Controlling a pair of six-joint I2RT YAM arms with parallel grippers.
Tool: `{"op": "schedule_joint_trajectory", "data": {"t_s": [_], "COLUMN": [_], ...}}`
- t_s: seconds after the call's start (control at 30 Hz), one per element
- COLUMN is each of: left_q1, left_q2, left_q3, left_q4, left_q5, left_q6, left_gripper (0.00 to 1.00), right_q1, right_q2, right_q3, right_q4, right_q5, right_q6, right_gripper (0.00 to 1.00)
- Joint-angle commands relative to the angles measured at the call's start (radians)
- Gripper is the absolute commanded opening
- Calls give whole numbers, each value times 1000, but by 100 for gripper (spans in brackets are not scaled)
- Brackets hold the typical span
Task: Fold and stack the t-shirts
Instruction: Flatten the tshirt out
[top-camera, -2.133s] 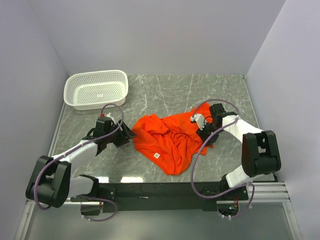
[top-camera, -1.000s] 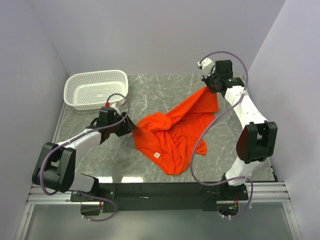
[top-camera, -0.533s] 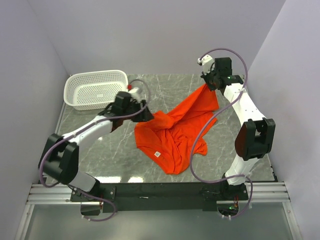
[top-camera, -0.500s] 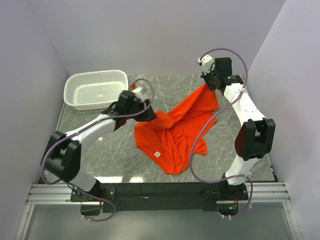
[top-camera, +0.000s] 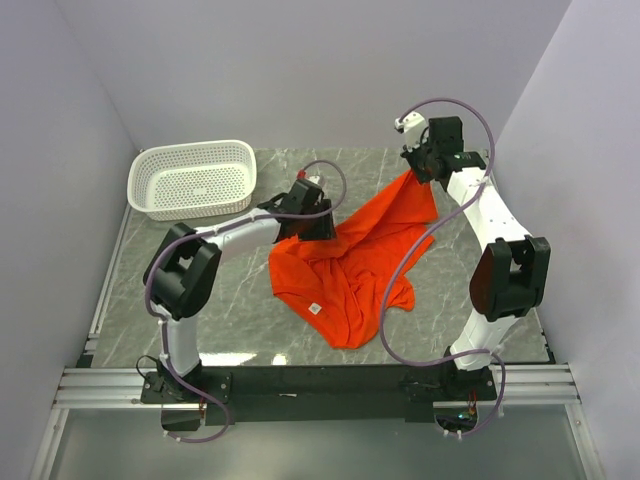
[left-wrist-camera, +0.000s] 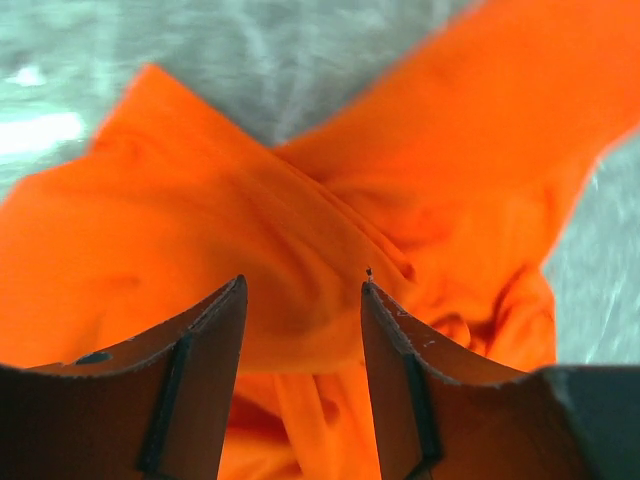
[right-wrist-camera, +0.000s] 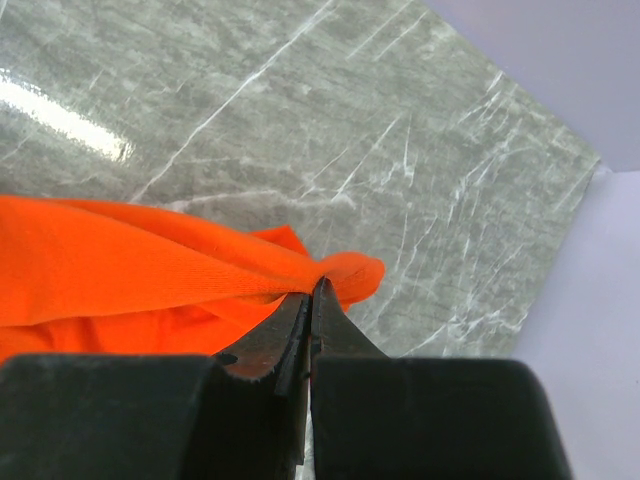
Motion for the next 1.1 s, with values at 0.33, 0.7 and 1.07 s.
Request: {"op": "schedule_joint_trajectory", "data": {"t_s": [0.33, 0.7, 1.07], "left_q1": [163, 186, 175], "left_q2": [262, 311, 368], "left_q3": [343, 379, 420], "left_q4": [-146, -193, -256], "left_q5": [132, 282, 134], "left_q6": [61, 230, 258], "left_gripper": [49, 49, 46], "right_q1": [-11, -14, -13], "right_q2": [-25, -30, -24], "right_q3": [-28, -48, -37], "right_q4": [40, 44, 37], "right_q5": [-30, -33, -50], "right_q6": [8, -3, 8], "right_gripper": [0, 0, 0]}}
